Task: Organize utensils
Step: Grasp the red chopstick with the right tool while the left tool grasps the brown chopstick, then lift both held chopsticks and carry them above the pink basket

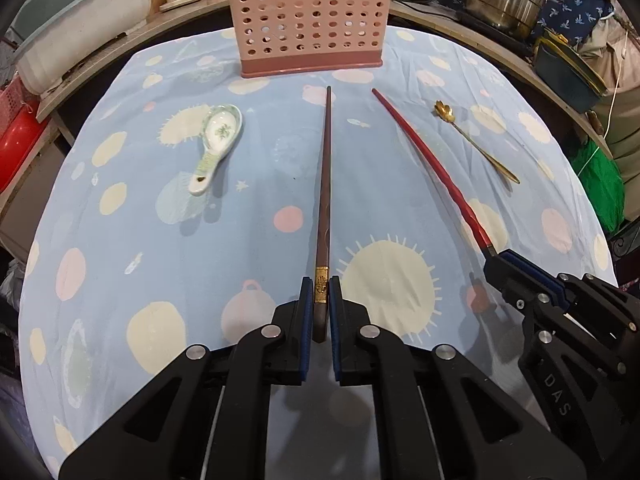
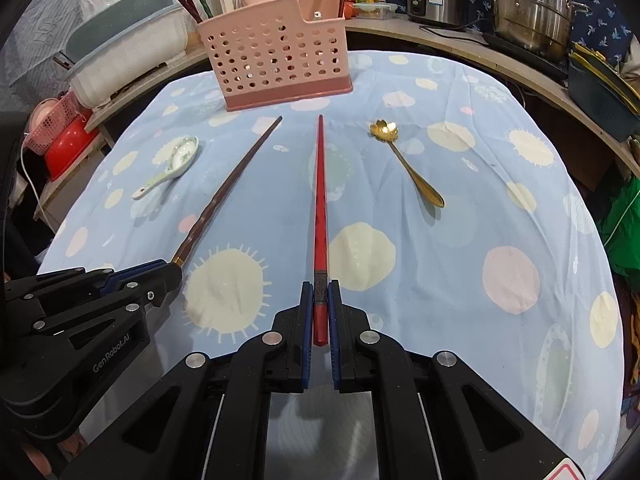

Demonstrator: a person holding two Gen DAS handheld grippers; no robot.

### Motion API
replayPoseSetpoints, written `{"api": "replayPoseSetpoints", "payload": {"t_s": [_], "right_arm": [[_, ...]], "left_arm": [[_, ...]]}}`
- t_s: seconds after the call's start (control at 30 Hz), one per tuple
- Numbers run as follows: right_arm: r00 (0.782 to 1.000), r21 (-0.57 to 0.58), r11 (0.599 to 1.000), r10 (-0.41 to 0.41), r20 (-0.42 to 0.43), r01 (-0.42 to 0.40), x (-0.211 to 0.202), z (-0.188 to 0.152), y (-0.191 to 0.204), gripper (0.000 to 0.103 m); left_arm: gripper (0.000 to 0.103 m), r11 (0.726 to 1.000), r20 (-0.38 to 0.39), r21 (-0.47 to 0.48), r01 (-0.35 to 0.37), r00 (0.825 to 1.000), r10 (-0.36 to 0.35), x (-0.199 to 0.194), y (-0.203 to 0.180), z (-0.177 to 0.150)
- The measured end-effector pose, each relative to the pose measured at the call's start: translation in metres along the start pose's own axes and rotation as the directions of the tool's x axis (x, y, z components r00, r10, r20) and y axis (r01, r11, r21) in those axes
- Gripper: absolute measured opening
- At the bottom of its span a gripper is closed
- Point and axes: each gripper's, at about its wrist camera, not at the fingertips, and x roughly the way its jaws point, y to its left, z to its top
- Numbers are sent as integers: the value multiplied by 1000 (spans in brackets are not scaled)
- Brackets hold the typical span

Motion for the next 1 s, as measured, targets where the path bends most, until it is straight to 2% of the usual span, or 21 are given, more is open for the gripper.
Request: {"api": "replayPoseSetpoints", "payload": {"t_s": [0.2, 0.43, 1.0], "right_arm": [[998, 0, 1000, 18, 61, -18, -25, 12, 4, 7], [987, -3, 999, 36, 155, -36, -60, 36, 8, 7], [941, -22, 998, 60, 333, -56, -119, 103, 13, 7]], "left_arm": [[7, 1000, 49, -10, -28, 998, 29, -22, 6, 7], [8, 999, 111, -35, -28, 993, 32, -51, 17, 20], [8, 996, 204, -27, -86, 975, 89, -105, 32, 63]]}}
